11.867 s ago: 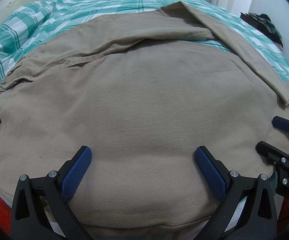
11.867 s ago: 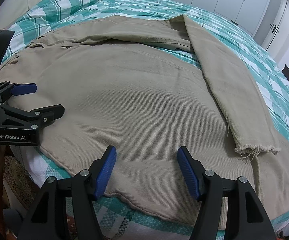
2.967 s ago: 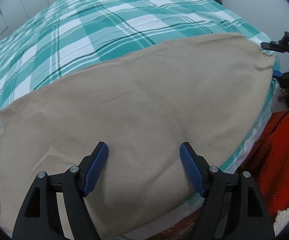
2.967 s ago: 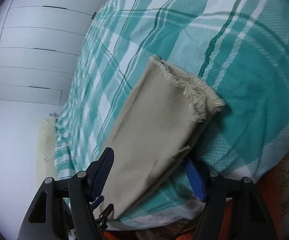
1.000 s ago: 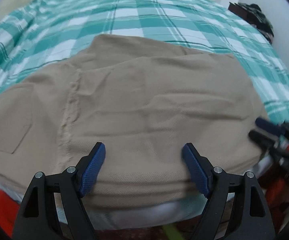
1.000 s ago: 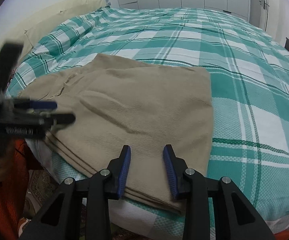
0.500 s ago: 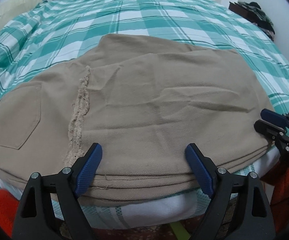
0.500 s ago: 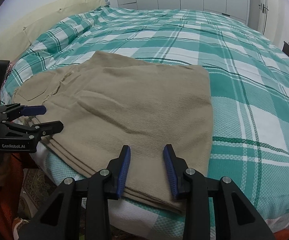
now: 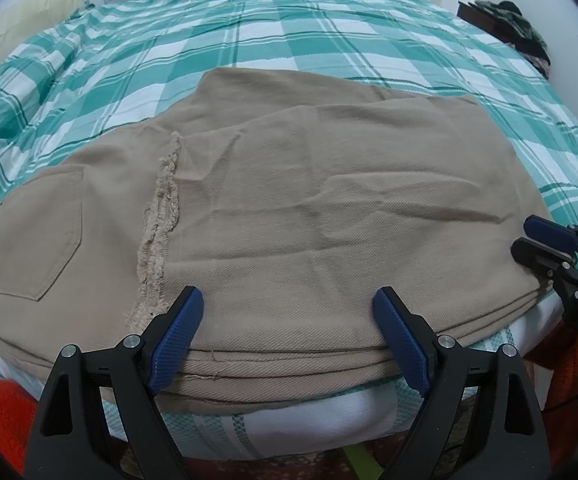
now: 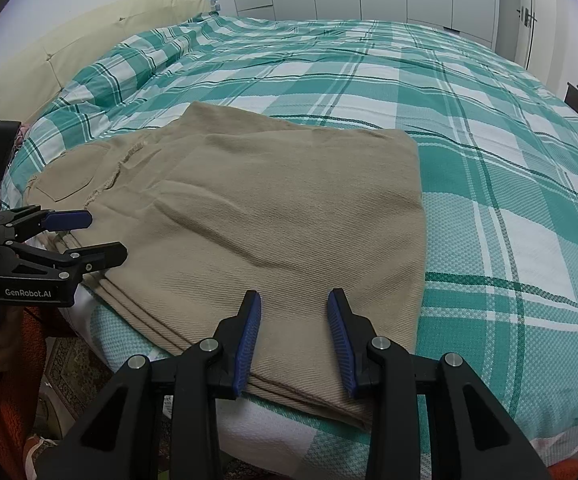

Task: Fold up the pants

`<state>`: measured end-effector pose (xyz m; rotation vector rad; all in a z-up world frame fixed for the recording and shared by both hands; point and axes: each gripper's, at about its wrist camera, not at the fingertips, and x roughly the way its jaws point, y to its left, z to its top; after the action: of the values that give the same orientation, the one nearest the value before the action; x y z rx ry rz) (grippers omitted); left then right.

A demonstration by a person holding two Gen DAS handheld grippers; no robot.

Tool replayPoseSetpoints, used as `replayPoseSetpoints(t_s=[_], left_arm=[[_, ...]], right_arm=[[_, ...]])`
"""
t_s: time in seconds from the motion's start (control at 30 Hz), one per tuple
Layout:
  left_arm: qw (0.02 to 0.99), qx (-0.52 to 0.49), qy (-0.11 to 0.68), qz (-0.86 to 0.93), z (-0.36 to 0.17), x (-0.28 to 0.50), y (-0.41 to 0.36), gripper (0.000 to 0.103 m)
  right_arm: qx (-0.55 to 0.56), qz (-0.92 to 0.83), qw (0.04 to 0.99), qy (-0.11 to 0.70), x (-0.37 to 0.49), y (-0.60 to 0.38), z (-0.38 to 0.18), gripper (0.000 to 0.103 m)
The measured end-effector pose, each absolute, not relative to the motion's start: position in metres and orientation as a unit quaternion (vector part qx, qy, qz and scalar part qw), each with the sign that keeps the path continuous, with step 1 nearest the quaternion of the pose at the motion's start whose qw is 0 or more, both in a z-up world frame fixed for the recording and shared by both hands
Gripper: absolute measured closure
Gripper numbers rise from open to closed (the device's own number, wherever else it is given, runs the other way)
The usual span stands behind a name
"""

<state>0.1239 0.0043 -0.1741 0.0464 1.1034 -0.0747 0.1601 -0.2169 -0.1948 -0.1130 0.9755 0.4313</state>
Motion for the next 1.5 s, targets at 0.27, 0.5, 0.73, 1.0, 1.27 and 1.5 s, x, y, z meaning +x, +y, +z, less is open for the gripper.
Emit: replayPoseSetpoints(t_s=[0.27,0.5,0.73,1.0,1.27,1.5], left_arm=[[0.851,0.023,0.524,-0.035,-0.174,0.124,0.004,0.014],[0.851,0.023,0.524,-0.035,-0.174,0.124,0.004,0.014],[0.853,0.028,0.521,-0.037,-0.175,0.124,0.004,0.014],[0.855,0.032,0.515,-0.039,-0.177,0.123,0.004,0.012],[0.859,0.033,0.510,-0.038,-0.178,0.121,0.004,0.012],[0.860,0.034,0.507,-0.039,-0.179,0.121,0.005,0.012]], right_arm=[[-0.054,0.205,0.860,0.465,0.160,-0.217,-0.195,0.067],[-0.054,0.205,0.860,0.464,0.160,-0.217,-0.195,0.067],[-0.055,0.204,0.859,0.466,0.160,-0.217,-0.195,0.067],[-0.064,0.193,0.858,0.471,0.160,-0.214,-0.192,0.065],[-0.070,0.184,0.861,0.469,0.157,-0.207,-0.176,0.030],[-0.136,0.170,0.878,0.427,0.138,-0.186,-0.157,0.025]])
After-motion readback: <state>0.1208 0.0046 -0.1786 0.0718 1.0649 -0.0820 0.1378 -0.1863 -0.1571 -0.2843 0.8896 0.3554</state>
